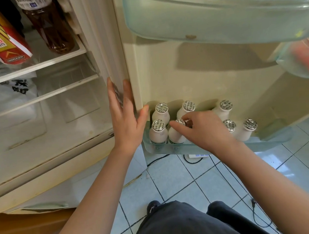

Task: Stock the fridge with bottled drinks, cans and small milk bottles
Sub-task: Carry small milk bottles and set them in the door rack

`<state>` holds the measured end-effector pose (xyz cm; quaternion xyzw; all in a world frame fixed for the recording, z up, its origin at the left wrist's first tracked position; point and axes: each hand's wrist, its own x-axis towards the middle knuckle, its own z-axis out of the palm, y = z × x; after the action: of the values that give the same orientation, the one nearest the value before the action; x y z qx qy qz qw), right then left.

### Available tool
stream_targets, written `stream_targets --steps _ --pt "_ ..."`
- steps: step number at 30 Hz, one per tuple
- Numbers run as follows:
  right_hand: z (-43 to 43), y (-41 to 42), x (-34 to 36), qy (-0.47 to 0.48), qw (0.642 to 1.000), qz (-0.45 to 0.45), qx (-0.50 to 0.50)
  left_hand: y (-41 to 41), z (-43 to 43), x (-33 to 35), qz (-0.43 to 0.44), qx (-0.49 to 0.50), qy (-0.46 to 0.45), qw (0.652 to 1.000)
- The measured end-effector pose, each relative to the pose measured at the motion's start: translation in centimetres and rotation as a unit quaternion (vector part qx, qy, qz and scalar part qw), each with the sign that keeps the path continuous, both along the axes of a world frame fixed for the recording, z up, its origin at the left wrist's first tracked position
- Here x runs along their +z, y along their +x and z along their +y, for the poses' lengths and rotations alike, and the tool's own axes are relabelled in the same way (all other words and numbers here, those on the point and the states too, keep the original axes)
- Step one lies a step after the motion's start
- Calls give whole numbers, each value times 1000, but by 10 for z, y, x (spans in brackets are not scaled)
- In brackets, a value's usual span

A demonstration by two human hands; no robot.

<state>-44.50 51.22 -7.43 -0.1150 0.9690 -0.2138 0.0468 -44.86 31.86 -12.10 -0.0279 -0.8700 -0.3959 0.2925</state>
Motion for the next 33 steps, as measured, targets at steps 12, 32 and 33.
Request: stream_targets --steps 12,32,33 --pt "16 -46 14 41 996 64 54 3 -1 3 1 7 13 1000" --pt "6 -46 -3 81 994 56 48 3 -2 0 -4 14 12 1000" --pt "6 -46 -3 81 994 52 49 3 -2 0 -4 14 11 1000"
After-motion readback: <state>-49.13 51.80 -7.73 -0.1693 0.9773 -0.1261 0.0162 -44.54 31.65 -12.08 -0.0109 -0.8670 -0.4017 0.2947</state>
